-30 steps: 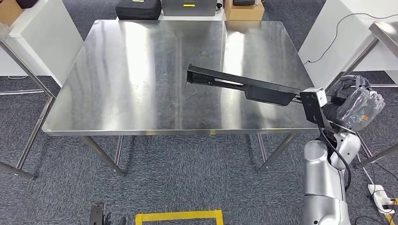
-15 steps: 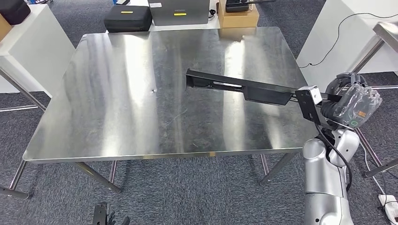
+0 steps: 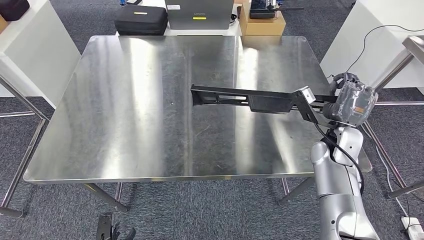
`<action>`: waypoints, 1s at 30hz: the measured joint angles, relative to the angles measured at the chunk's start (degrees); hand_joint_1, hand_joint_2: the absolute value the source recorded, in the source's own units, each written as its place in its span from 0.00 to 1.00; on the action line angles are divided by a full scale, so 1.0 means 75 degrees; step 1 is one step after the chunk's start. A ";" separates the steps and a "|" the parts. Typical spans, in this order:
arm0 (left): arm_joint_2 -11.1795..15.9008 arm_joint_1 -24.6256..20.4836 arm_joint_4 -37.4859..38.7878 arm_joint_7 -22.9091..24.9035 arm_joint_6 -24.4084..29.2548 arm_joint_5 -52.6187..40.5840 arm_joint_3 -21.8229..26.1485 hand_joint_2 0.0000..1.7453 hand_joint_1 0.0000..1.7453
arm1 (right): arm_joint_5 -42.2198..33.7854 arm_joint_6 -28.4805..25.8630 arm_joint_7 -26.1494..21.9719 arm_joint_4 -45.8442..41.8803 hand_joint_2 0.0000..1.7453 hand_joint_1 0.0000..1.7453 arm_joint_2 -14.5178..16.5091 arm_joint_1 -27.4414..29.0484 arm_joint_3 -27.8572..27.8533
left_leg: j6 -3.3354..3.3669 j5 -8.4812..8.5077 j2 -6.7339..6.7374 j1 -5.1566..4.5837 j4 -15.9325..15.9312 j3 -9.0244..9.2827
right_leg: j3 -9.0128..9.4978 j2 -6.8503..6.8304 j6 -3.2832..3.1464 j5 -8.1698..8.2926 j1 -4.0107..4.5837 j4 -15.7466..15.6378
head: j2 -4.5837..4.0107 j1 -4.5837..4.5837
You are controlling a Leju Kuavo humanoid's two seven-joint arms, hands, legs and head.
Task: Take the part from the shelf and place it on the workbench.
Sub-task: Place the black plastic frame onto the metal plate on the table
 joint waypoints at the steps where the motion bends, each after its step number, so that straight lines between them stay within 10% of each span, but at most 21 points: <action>1: -0.0001 -0.0005 0.0000 -0.0020 -0.0002 -0.0031 -0.0028 1.00 0.00 | 0.0122 0.0000 0.0050 0.0112 1.00 1.00 0.0000 -0.0060 0.0055 | 0.0010 -0.0006 0.0000 -0.0003 0.0000 0.0002 | 0.0001 0.0000 0.0006 -0.0004 0.0000 -0.0012 | 0.0000 0.0001; 21: 0.0013 -0.0166 0.0000 0.0088 -0.0276 -0.0539 -0.0717 1.00 0.00 | 0.1774 0.0000 0.1649 0.3348 1.00 1.00 -0.0291 -0.1292 0.1891 | 0.0059 0.0018 0.0005 -0.0007 0.0001 0.0032 | 0.0014 -0.0004 0.0118 0.0026 0.0013 0.0010 | 0.0000 -0.0005; 25: 0.0005 -0.0177 0.0000 0.0144 -0.0275 -0.0515 -0.0819 1.00 0.00 | 0.1775 -0.0004 0.2513 0.3503 0.00 0.00 -0.0526 -0.1651 0.2824 | 0.0058 0.0019 0.0006 -0.0007 0.0000 0.0031 | 0.0013 -0.0003 0.0117 0.0026 0.0012 0.0012 | 0.0000 -0.0005; 30: -0.0004 -0.0182 0.0000 0.0146 -0.0154 -0.0424 -0.0828 1.00 0.00 | 0.1777 -0.0006 0.2750 0.3527 0.00 0.00 -0.0736 -0.2117 0.3454 | 0.0058 0.0019 0.0009 -0.0008 0.0000 0.0031 | 0.0012 -0.0002 0.0117 0.0026 0.0011 0.0011 | 0.0000 -0.0004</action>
